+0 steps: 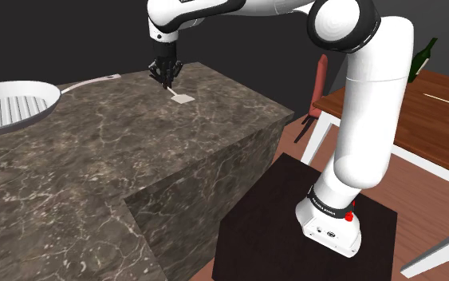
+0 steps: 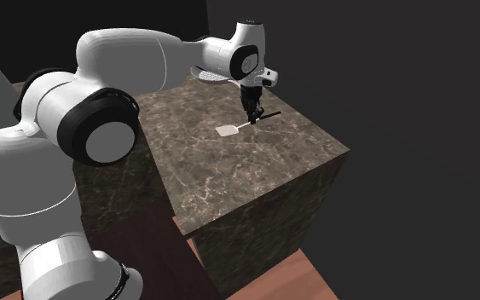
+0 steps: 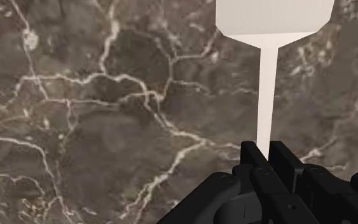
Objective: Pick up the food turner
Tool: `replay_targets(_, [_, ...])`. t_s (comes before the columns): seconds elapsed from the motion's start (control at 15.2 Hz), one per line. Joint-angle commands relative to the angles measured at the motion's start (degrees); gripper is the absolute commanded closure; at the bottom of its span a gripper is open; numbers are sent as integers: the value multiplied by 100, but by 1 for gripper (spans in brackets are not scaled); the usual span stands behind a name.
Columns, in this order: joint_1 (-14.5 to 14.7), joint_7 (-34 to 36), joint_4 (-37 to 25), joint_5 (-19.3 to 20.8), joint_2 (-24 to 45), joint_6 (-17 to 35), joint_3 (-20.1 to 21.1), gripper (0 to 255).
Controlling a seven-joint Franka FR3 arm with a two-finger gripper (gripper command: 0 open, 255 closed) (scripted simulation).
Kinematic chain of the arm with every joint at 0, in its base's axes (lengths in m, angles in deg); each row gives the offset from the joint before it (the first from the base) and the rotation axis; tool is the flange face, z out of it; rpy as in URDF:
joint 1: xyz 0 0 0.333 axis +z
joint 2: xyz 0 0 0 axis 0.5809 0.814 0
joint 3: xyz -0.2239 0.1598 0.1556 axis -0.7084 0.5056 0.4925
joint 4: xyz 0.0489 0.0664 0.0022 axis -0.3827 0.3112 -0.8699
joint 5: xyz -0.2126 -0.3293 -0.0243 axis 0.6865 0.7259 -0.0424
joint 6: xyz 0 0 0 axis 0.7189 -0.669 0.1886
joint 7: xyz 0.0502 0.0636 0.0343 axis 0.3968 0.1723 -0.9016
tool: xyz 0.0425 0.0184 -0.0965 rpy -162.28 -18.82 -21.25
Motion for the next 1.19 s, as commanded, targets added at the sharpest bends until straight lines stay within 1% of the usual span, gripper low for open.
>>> replay_targets(0.0, [0,0,1,0,0,1,0,255])
replay_targets(0.26, [3,2,-18,2,12,-6,0,255])
replay_targets(1.12, [40,-34,-1064,-7,42,-1022,14,255])
